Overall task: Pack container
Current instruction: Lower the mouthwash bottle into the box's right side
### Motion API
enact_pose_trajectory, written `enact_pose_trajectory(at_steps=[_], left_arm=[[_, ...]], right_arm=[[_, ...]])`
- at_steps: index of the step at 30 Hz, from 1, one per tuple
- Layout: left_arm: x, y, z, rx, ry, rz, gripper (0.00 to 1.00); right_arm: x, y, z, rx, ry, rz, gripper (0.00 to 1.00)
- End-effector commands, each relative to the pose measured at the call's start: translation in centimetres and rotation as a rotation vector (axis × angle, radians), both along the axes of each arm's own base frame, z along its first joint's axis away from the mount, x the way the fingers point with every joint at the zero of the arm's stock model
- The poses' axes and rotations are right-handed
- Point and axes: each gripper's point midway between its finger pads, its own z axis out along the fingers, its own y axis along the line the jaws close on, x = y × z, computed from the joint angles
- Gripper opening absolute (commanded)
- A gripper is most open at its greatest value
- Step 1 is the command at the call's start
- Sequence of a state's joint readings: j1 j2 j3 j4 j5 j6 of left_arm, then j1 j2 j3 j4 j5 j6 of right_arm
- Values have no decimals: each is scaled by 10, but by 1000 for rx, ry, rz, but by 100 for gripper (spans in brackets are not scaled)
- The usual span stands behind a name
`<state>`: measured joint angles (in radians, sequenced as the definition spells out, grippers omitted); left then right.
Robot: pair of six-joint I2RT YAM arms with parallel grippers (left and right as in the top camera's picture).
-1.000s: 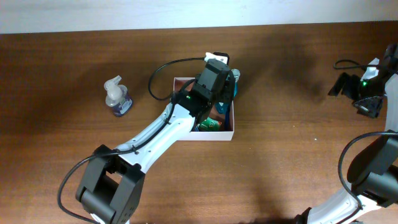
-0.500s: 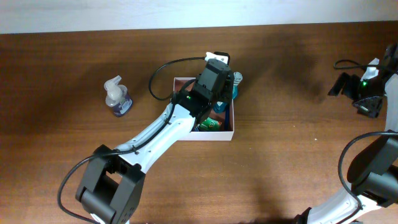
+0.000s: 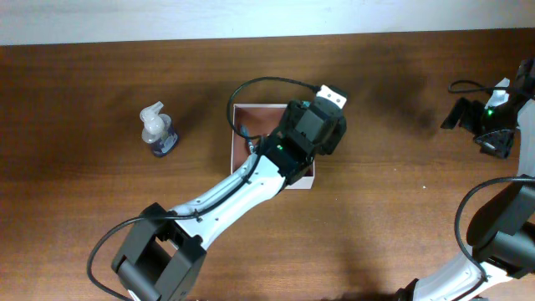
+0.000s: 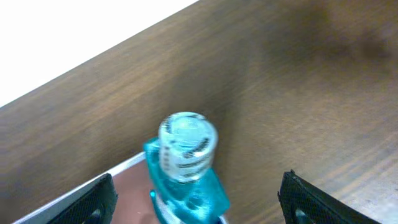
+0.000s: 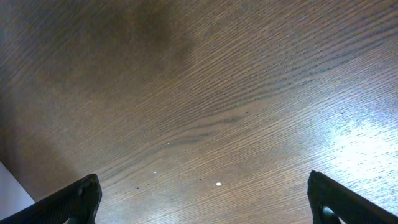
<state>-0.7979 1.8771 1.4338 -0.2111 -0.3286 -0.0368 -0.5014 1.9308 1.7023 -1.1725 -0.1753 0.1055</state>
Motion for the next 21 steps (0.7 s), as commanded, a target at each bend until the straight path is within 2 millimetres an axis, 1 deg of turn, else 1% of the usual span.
enact_pose_trajectory(at_steps=[1, 5, 8, 11, 14, 19, 20, 21], left_arm=[[14, 6, -2, 43, -38, 33, 85], [19, 6, -11, 52, -38, 42, 85], [22, 2, -25, 61, -30, 42, 85], [23, 2, -26, 58, -32, 44, 85], [25, 1, -24, 49, -41, 44, 79], [26, 0, -22, 41, -48, 45, 55], [26, 0, -22, 41, -48, 45, 47], [26, 0, -22, 41, -48, 45, 44]], right_arm=[[0, 1, 1, -3, -3, -4, 99], [0, 1, 1, -3, -3, -4, 99], [0, 1, 1, -3, -3, -4, 99], [0, 1, 1, -3, -3, -4, 99], [0, 1, 1, -3, -3, -4, 99], [0, 1, 1, -3, -3, -4, 99], [0, 1, 1, -3, -3, -4, 99], [0, 1, 1, -3, -3, -4, 99]])
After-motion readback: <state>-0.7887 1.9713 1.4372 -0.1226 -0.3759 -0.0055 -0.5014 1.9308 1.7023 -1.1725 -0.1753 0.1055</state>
